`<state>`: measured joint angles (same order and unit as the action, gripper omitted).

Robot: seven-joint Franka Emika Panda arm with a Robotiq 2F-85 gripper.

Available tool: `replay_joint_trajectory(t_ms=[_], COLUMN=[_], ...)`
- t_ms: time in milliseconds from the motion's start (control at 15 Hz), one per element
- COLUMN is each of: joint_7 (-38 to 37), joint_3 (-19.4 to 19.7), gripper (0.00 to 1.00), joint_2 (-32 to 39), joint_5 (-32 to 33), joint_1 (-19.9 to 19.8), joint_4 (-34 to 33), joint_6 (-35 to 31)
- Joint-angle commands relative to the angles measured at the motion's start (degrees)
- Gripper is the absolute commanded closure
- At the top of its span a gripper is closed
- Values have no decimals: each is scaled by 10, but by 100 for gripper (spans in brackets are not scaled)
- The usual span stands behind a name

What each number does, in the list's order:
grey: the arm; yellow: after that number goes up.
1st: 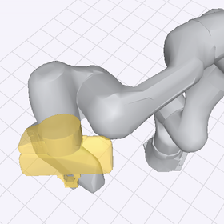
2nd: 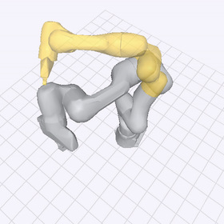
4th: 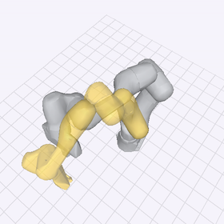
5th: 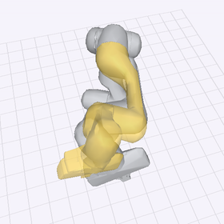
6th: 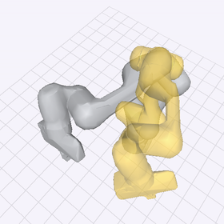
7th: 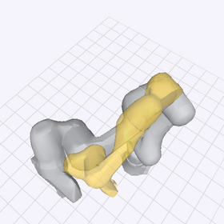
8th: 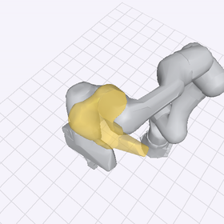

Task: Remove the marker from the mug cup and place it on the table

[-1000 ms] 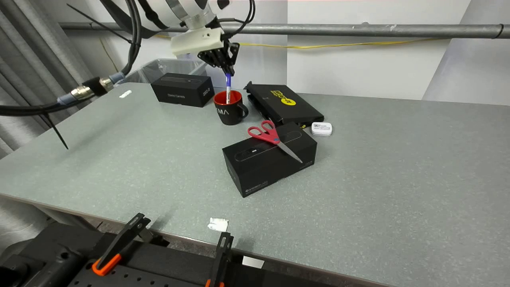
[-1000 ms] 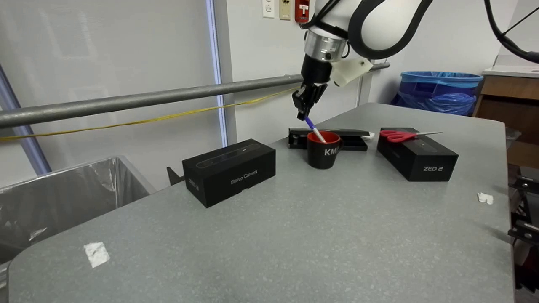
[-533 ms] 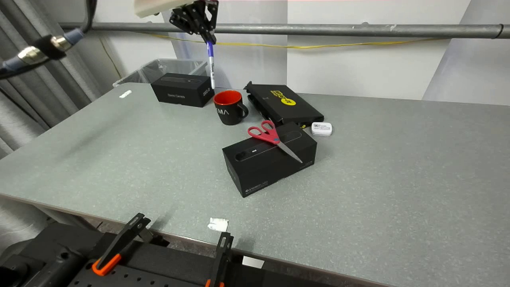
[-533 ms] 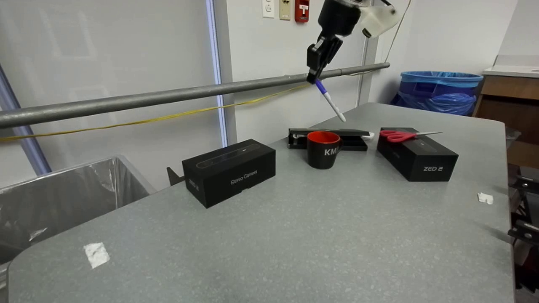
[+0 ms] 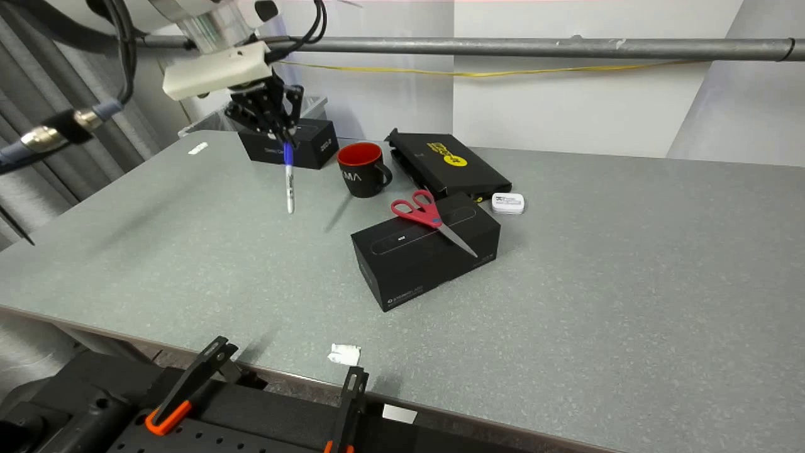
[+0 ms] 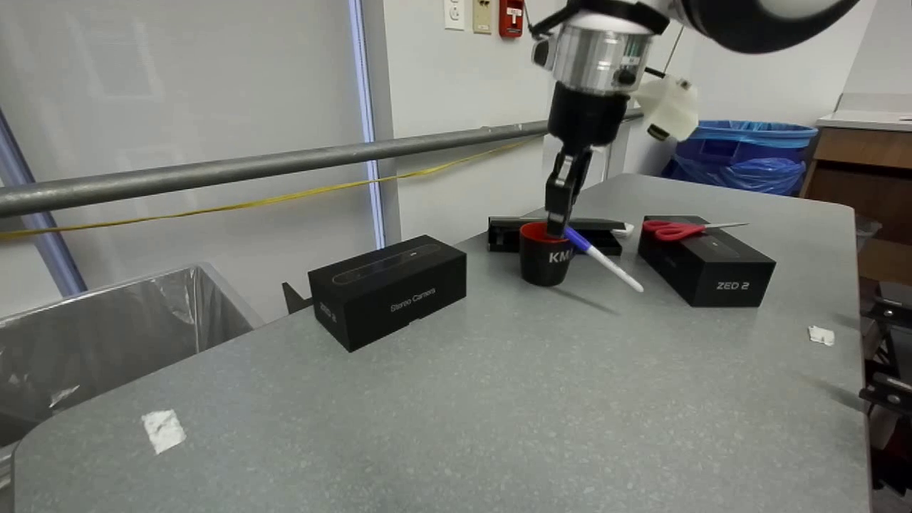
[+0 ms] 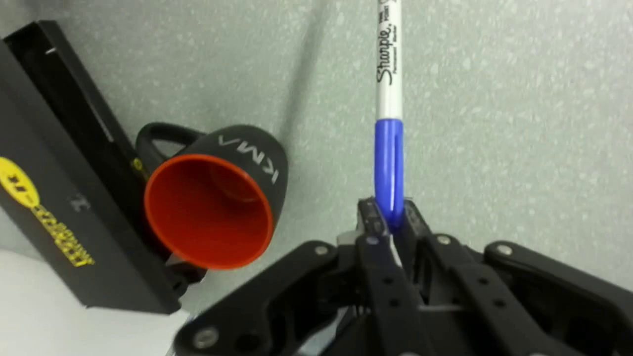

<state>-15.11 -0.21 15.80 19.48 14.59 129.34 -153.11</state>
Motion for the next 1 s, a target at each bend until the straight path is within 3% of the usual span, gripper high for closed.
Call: replay_joint_trajectory(t_ms=[0,333,400,467,933], joint_7=[26,26,21,20,20], joint_3=[-8,4,10,12,18], gripper=[97,97,63,62,10], joint_2=[82,131,135,139,148], joint_5=[-10,4,11,14,18], joint_1=[-5,8,14,16,23], joint_4=[-58,-98,-102,-106,-121], joint_6=[42,58,55,56,55])
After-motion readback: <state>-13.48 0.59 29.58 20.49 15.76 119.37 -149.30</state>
